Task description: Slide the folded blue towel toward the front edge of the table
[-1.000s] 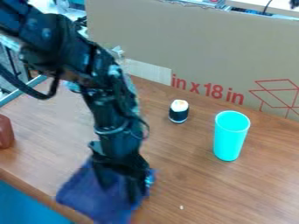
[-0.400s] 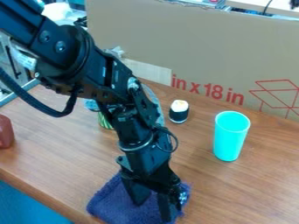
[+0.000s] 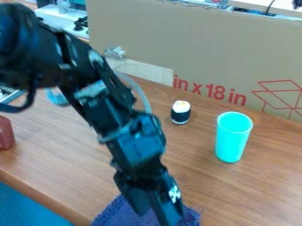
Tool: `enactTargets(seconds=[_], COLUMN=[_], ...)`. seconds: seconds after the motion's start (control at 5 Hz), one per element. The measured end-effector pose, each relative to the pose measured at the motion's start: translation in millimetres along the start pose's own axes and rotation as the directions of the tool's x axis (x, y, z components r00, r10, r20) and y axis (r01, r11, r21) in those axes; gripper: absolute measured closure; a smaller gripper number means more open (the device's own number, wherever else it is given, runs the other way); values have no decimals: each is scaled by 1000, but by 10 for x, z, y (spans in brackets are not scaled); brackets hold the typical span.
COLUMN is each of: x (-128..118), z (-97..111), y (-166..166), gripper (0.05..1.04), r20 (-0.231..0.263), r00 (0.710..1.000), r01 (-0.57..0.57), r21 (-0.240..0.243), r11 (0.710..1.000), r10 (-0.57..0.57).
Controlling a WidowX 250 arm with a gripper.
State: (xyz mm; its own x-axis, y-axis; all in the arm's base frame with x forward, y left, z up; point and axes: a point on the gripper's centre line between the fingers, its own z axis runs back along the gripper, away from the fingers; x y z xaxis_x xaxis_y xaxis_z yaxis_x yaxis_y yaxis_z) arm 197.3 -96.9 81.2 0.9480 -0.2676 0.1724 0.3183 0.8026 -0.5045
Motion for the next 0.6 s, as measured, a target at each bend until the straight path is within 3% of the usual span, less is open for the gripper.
enactTargets(seconds=[0.2,0.4,0.6], x=[3,-16,-33], z=[59,76,150], y=[91,149,231], gripper=[83,83,83], r20=[15,-24,-102], r00=[999,999,995], r01=[-51,-15,33], r21=[87,222,416], r11=[995,975,909], r10=[50,21,11])
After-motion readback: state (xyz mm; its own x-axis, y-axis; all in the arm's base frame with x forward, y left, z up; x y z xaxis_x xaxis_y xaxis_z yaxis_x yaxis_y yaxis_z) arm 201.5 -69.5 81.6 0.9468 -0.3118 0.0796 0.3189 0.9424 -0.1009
